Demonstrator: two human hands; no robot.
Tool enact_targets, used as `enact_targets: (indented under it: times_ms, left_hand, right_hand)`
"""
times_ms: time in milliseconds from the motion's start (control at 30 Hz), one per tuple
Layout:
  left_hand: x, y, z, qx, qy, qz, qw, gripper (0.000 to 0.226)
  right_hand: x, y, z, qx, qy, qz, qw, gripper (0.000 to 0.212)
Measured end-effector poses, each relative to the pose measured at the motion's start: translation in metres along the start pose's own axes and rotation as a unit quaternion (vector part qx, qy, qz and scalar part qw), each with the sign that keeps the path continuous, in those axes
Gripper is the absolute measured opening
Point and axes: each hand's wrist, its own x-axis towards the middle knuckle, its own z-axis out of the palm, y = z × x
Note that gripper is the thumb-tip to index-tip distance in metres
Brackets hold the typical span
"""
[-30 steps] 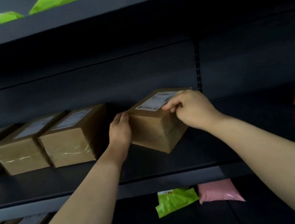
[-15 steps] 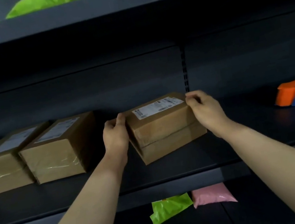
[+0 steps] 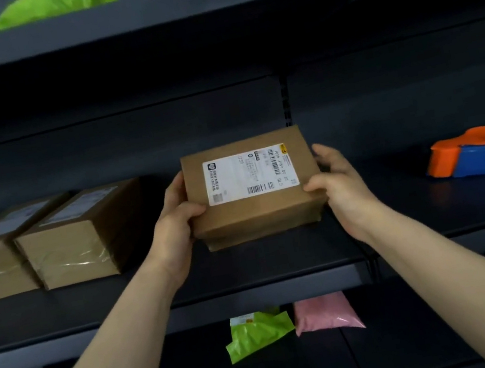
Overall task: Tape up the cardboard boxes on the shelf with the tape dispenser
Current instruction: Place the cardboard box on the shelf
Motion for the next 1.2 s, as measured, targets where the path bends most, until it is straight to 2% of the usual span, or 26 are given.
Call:
enact_targets:
  times_ms: [133,333,467,567,667,767,867,933,1067,1200]
  left_hand:
    - [-0.006,0.001,0.011,0.004,0.010,0.015,1.000,0.067]
    - [-0.004,0.000,0.017,0.005,0.040,0.013,0.999,0.062]
    - [0.005,0.001,0.018,-0.017,0.096,-0.025,0.995,0.050]
    - [0.008,-0.006,0.011,-0.040,0.066,-0.047,0.996,0.059]
    - [0.006,-0.020,0.009,-0.031,0.041,-0.061,0.997,0.065]
    - [0.004,-0.030,0.020,-0.008,0.085,-0.053,0.995,0.045]
    - [0.006,-0.027,0.029,0.054,0.132,-0.043,0.989,0.037]
    - [0.009,-0.020,0.026,0.061,0.135,-0.040,0.988,0.038]
    - [0.009,-0.004,0.014,0.039,0.093,-0.030,0.994,0.047]
    - [0.009,-0.007,0.004,0.028,0.037,-0.051,0.998,0.074]
  right_hand:
    - [-0.002,0.001,-0.005,0.007,0.000,0.006,1.000,0.070]
    - [-0.003,0.002,-0.010,-0.003,-0.017,-0.009,1.000,0.066]
    - [-0.001,0.003,-0.013,0.053,-0.024,0.004,0.998,0.050]
    - [0.002,0.013,-0.022,0.055,-0.036,0.041,0.997,0.029]
    - [0.003,0.024,-0.028,0.028,-0.076,0.060,0.995,0.031]
    - [0.002,0.029,-0.026,0.006,-0.087,0.067,0.994,0.031]
    - [0.001,0.028,-0.024,-0.062,-0.029,0.052,0.996,0.030]
    - [0.000,0.022,-0.025,-0.076,0.001,0.037,0.996,0.033]
    - [0.002,0.007,-0.029,-0.056,-0.006,0.018,0.998,0.040]
    - [0.006,-0.003,-0.023,-0.016,0.000,0.040,0.999,0.033]
